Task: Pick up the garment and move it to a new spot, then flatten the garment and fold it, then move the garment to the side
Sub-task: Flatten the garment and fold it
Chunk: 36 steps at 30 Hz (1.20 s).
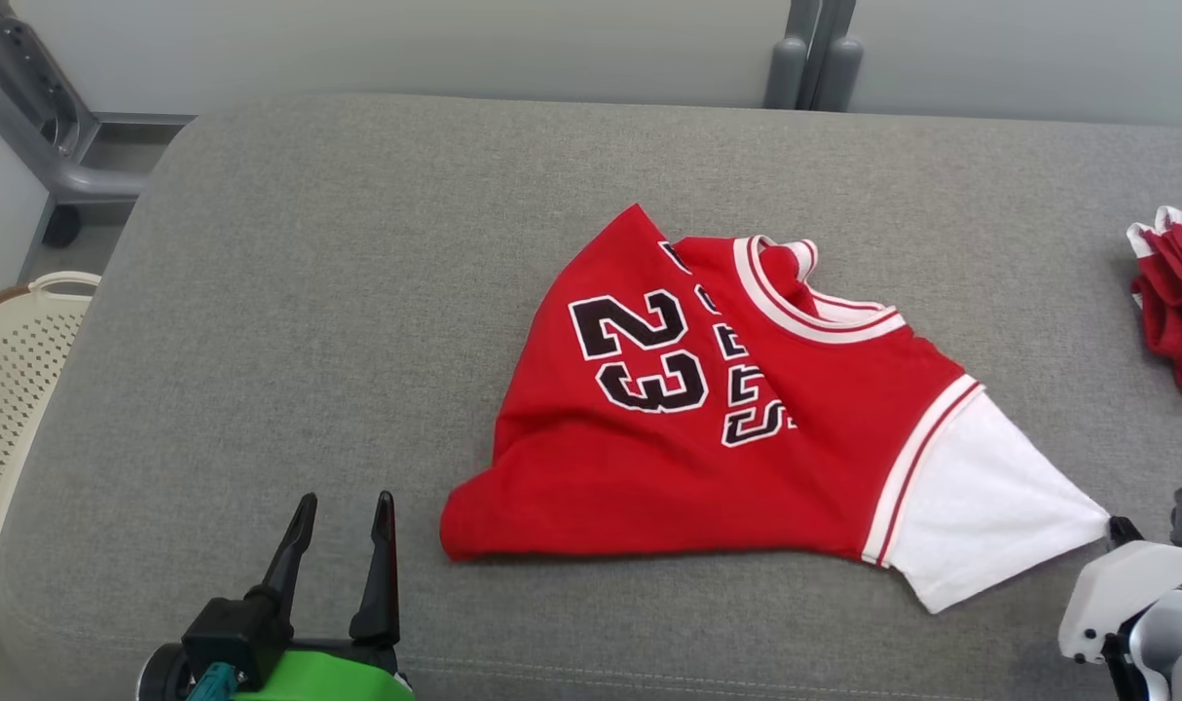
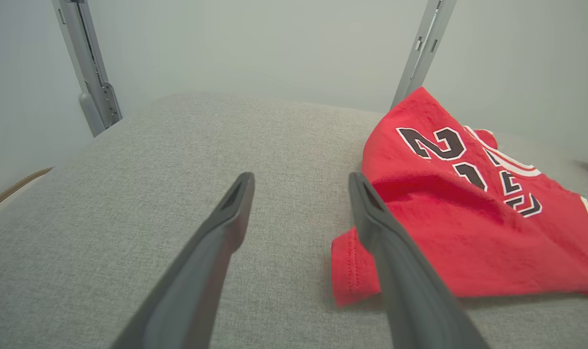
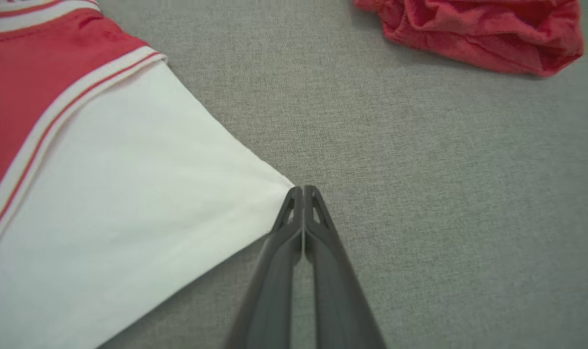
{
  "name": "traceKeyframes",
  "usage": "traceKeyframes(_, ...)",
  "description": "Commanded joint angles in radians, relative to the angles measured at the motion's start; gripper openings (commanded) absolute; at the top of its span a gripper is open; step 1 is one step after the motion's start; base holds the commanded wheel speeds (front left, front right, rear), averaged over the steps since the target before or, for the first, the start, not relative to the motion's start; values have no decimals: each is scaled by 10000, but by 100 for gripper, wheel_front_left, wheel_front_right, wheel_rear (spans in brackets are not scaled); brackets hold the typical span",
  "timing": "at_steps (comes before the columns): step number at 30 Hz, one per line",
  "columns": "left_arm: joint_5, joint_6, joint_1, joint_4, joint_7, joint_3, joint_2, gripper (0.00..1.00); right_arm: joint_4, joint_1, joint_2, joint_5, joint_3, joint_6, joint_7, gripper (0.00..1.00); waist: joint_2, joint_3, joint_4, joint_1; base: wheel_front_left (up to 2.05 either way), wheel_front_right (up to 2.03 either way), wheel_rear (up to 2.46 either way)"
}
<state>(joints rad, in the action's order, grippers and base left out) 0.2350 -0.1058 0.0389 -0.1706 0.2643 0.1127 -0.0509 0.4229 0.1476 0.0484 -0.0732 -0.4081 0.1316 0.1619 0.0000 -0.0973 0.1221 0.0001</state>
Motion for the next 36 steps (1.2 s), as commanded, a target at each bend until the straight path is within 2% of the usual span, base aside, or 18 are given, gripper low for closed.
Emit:
traceKeyframes(1, -5, 31, 129, -10, 4, 6, -4, 100, -174, -171, 42, -27, -267, -19, -33, 0, 0, 93, -114, -1, 0, 0, 0)
traceKeyframes(8, -3, 23, 159, -32, 4, 62, -4, 100, -501, -445, 42, 27, -785, -19, 178, 0, 0, 241, -322, -1, 0, 0, 0)
traceKeyframes(9, -4, 12, 171, -48, 4, 84, -5, 100, -511, -478, 44, 119, -859, -19, 153, 100, 0, 276, -350, -1, 0, 0, 0)
traceKeyframes(16, -37, -22, 273, -180, 4, 121, -7, 100, -497, -495, 41, 423, -908, -17, -338, 100, 0, 523, -317, -1, 0, 0, 0)
traceKeyframes(20, 65, 29, 343, -336, 4, 49, -7, 100, -423, -475, 38, 1171, -831, -17, -980, 100, 0, 764, -303, -1, 0, 0, 0)
traceKeyframes(30, 462, 255, 481, -827, -46, -353, -90, 100, -851, -1226, 38, 2768, 1275, -14, -3302, 100, 0, 1390, -510, -1, 0, 0, 0)
traceKeyframes(36, 588, 428, 575, -939, -63, -557, -189, 100, -1156, -1597, 38, 2799, 1956, -14, -3760, 100, 0, 1597, -726, -1, 0, 0, 0)
